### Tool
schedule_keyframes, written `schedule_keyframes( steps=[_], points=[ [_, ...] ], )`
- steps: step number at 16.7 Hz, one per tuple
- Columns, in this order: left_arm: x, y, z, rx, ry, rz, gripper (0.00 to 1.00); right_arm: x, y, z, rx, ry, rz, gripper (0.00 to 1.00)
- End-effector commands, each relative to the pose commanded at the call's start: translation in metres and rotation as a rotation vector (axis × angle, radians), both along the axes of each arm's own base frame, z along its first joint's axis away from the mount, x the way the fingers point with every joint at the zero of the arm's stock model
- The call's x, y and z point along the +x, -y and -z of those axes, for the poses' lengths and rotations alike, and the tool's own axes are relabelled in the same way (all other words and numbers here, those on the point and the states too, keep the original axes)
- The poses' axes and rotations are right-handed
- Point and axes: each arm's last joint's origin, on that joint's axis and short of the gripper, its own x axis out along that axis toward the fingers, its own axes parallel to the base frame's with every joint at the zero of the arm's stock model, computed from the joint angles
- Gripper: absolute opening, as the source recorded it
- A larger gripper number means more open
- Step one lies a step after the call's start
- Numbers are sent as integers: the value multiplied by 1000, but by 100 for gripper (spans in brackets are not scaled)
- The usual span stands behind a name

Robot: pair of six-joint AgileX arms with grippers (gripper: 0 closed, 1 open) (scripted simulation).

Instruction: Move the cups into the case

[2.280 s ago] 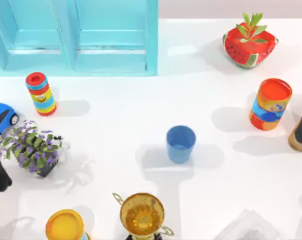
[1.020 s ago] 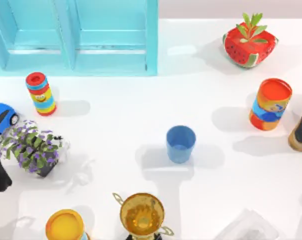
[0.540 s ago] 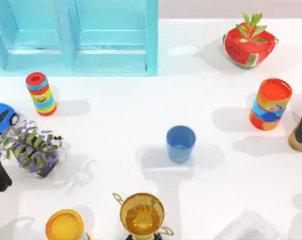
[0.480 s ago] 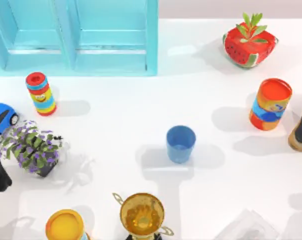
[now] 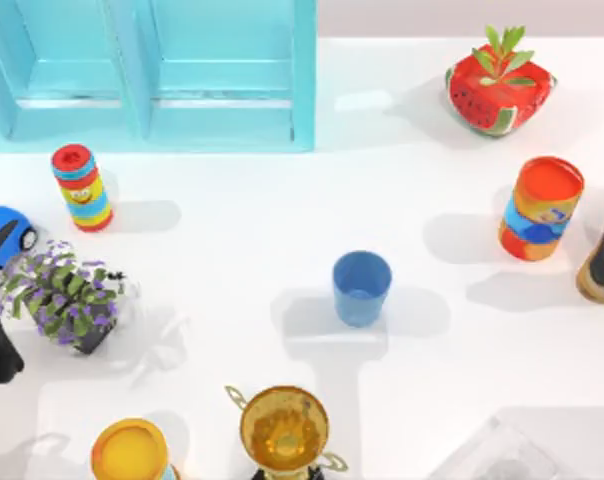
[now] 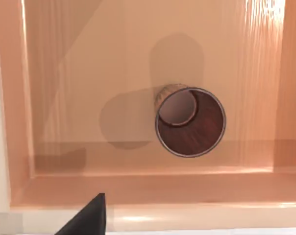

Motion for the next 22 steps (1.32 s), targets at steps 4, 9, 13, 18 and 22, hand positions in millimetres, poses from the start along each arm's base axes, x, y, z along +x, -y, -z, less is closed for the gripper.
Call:
schedule_keyframes(
  steps=[4,9,13,18,22],
  points=[
    [0,0,0,0,0,0,100,-1,-1,-3,-1,0,0,100],
    [0,0,0,0,0,0,100,15,-8,-4,9,4,0,100],
    [0,0,0,0,0,0,100,61,-41,-8,38,15,7,100],
    [0,0,0,0,0,0,100,133,-133,-2,99,9,7,100],
    [0,0,0,0,0,0,100,164,-239,20,134,-45,6,100]
  ],
)
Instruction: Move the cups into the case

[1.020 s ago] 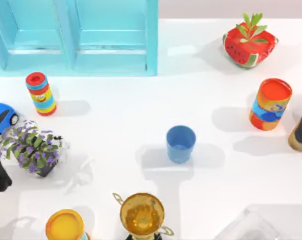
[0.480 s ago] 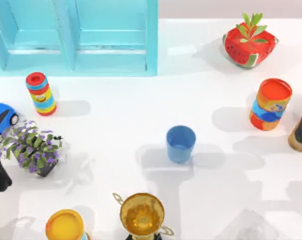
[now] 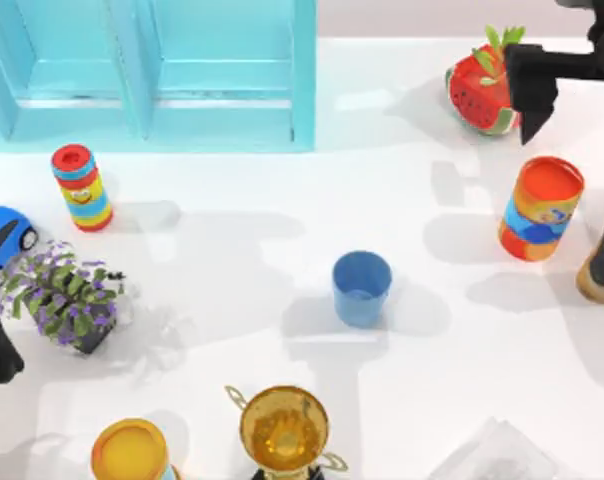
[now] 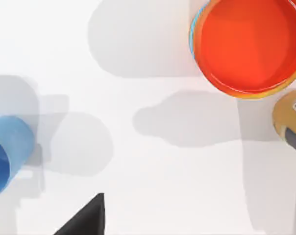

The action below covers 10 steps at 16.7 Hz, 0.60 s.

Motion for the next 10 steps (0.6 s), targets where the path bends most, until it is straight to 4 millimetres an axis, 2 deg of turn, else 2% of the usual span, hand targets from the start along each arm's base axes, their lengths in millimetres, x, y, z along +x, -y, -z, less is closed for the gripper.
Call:
schedule_keyframes(
  steps=[3,5,7,10],
  points=[
    [0,0,0,0,0,0,100,0,-76,26,-14,-66,-5,100],
    [0,0,0,0,0,0,100,-7,-116,45,-39,-109,-8,100],
    [0,0,0,0,0,0,100,-15,-142,59,-64,-140,-10,100],
    [0,0,0,0,0,0,100,-18,-152,64,-76,-152,-11,100]
  ],
)
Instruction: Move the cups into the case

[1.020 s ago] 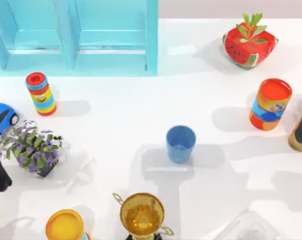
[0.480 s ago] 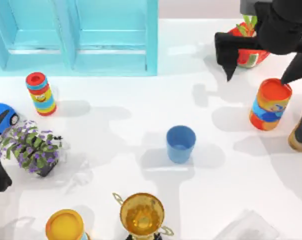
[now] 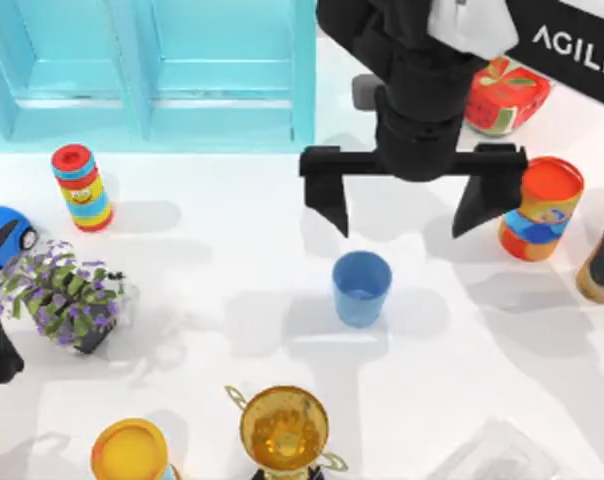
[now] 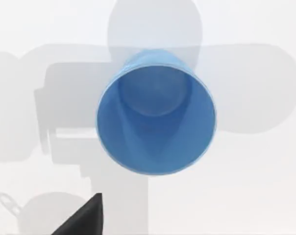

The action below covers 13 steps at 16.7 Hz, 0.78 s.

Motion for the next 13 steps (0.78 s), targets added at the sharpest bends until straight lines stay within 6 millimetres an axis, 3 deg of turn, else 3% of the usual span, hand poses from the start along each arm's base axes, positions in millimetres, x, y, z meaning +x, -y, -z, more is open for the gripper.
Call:
schedule_keyframes(
  steps=[5,13],
  points=[
    [0,0,0,0,0,0,100,1,1,5,-1,-2,1,100],
    [0,0,0,0,0,0,100,2,-1,87,2,3,0,100]
  ],
)
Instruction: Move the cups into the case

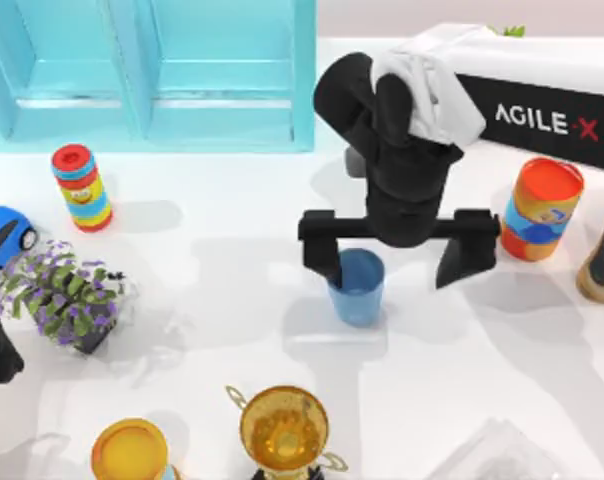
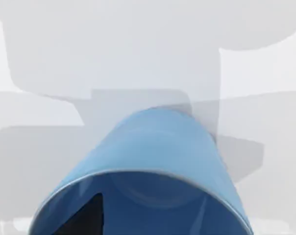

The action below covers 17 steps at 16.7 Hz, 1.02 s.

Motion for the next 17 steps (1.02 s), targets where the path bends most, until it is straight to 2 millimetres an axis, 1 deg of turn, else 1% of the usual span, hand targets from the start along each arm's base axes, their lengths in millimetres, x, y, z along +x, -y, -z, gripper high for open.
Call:
schedule_keyframes(
  steps=[2,6,17],
  points=[
    [0,0,0,0,0,0,100,-2,1,12,-2,-2,0,100],
    [0,0,0,0,0,0,100,-2,1,13,-2,-2,0,100],
    [0,0,0,0,0,0,100,-2,1,13,-2,-2,0,17]
  ],
)
